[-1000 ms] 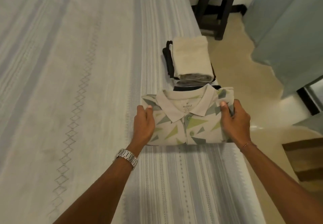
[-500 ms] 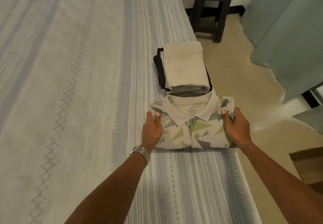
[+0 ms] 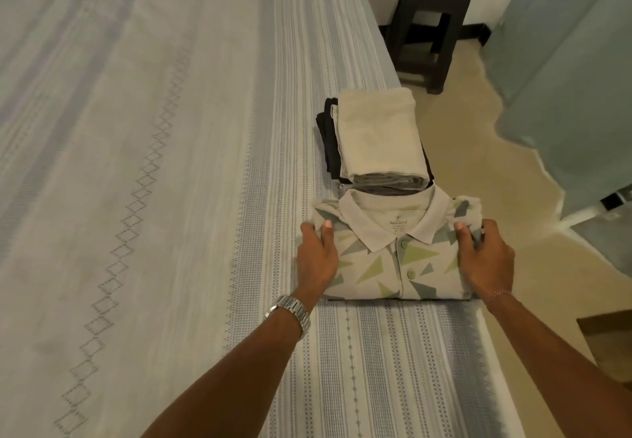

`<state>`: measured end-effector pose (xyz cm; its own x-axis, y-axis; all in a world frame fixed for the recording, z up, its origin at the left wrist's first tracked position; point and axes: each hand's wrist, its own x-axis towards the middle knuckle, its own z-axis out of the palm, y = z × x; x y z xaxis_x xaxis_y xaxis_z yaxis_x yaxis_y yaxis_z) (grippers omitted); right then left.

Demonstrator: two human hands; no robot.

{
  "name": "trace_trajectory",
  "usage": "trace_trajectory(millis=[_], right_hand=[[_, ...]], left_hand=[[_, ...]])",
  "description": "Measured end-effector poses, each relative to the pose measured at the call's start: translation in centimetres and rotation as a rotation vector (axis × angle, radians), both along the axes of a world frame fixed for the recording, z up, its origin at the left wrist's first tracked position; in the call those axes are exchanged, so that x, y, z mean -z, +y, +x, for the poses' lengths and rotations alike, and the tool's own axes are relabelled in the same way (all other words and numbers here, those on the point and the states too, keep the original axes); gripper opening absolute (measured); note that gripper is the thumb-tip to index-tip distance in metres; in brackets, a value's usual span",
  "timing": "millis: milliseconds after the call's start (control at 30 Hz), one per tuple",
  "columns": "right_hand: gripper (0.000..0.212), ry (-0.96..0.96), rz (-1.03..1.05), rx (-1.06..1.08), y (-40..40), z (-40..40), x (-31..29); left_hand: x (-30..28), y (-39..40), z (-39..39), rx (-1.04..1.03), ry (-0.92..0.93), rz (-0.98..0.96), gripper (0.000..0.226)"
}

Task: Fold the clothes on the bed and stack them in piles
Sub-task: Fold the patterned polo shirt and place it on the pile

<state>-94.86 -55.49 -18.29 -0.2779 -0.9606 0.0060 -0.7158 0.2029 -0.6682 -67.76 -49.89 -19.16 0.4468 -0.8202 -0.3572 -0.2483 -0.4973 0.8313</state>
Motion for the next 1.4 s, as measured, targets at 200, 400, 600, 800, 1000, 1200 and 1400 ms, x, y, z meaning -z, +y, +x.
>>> trace_trajectory(millis=[200, 400, 600, 800, 1000, 1200, 1400], right_hand=[[0.046, 0.262, -0.049, 0.004, 1.4, 2.3, -1.0], [0.037, 0.370, -0.290, -0.483, 7.8, 8.9, -5.5], [0.030, 0.328, -0.180, -0.760, 13.9, 18.0, -12.7], [0.042, 0.392, 0.020, -0.862, 20.9, 28.1, -18.7], [0.045, 0.430, 0.040, -0.885, 28.5, 39.3, -24.0], [0.047, 0.395, 0.016, -1.015, 36.5, 51.5, -28.2], [0.048, 0.416, -0.061, -1.219, 40.0, 59.8, -31.0]], left_hand=[[-0.6, 2.0, 1.5, 0.131, -0.064, 0.032, 0.035], [-4.9, 8.2, 4.9, 0.439, -0.498, -0.035, 0.059], [-14.2, 16.0, 11.7, 0.615, -0.804, 0.018, 0.077], [-21.0, 24.1, 22.0, 0.669, -0.968, 0.121, 0.091], [-26.8, 32.1, 31.5, 0.650, -1.051, 0.084, 0.091], [-30.8, 41.9, 40.6, 0.558, -1.056, 0.182, 0.089], [-32.2, 48.7, 47.5, 0.362, -1.028, 0.280, 0.087]])
